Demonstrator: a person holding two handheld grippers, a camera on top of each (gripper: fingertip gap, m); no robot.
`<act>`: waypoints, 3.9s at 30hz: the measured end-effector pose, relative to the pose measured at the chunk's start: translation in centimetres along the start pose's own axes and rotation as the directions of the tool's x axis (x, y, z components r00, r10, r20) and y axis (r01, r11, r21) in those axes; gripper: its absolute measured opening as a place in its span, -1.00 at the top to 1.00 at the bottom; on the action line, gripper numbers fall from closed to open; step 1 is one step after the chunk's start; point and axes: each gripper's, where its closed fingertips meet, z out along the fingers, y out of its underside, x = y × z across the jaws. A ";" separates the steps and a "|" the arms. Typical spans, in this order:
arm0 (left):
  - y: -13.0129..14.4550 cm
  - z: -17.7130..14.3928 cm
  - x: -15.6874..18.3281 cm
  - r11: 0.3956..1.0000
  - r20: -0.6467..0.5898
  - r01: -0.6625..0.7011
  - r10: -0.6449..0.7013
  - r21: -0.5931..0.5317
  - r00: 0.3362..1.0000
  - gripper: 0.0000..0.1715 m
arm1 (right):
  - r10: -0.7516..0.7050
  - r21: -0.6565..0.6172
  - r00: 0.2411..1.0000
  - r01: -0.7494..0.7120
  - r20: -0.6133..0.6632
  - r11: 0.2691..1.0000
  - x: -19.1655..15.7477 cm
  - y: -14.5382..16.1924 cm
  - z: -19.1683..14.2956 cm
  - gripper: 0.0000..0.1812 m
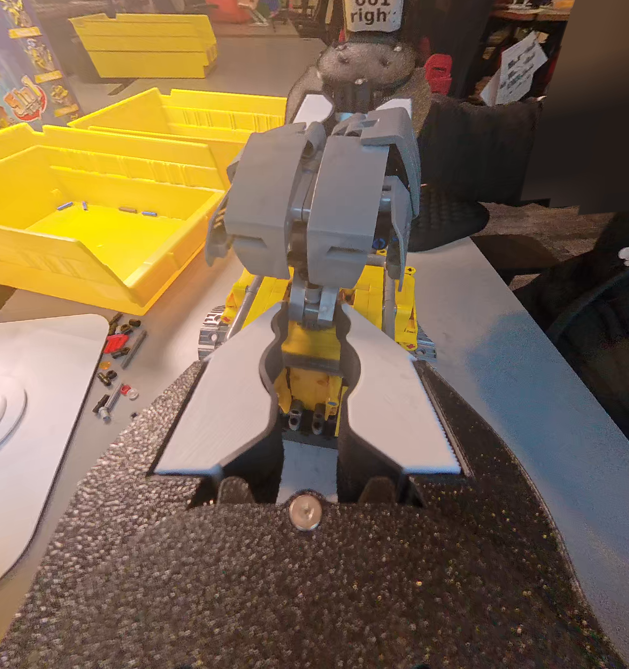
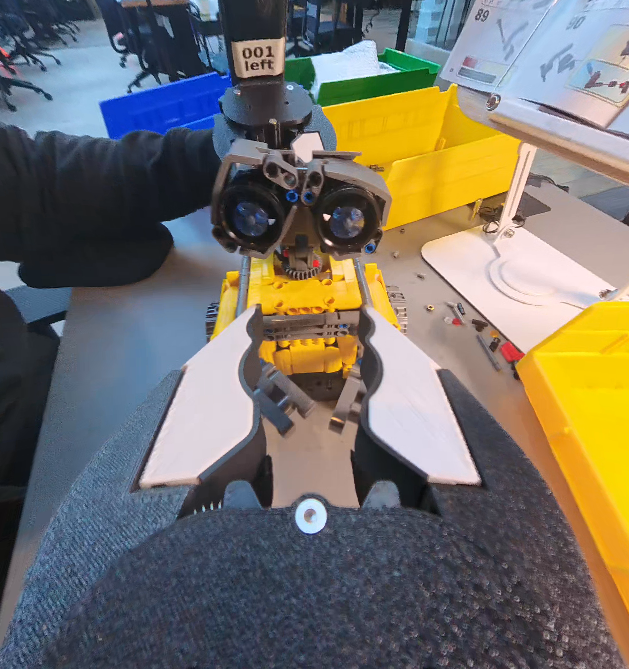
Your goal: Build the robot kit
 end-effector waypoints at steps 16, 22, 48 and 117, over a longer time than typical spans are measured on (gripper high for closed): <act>0.2 -0.6 0.1 0.998 0.042 0.026 -0.029 0.058 0.999 0.71 | -0.049 -0.059 0.993 0.055 0.105 0.997 -0.7 -1.2 3.6 0.53; 0.3 -1.0 0.4 0.993 0.060 0.011 -0.018 0.121 0.998 0.71 | -0.086 -0.095 0.996 0.089 0.039 0.991 -1.4 -0.7 5.4 0.58; 0.3 -1.3 1.0 0.978 0.039 -0.037 0.030 0.207 0.999 0.71 | -0.116 -0.075 0.992 0.119 0.041 0.990 -1.9 -1.0 6.5 0.85; 2.5 -3.2 3.6 0.992 0.249 0.097 -0.115 0.085 0.962 0.40 | -0.027 -0.108 0.971 0.054 0.239 0.993 -1.7 -0.6 1.7 0.01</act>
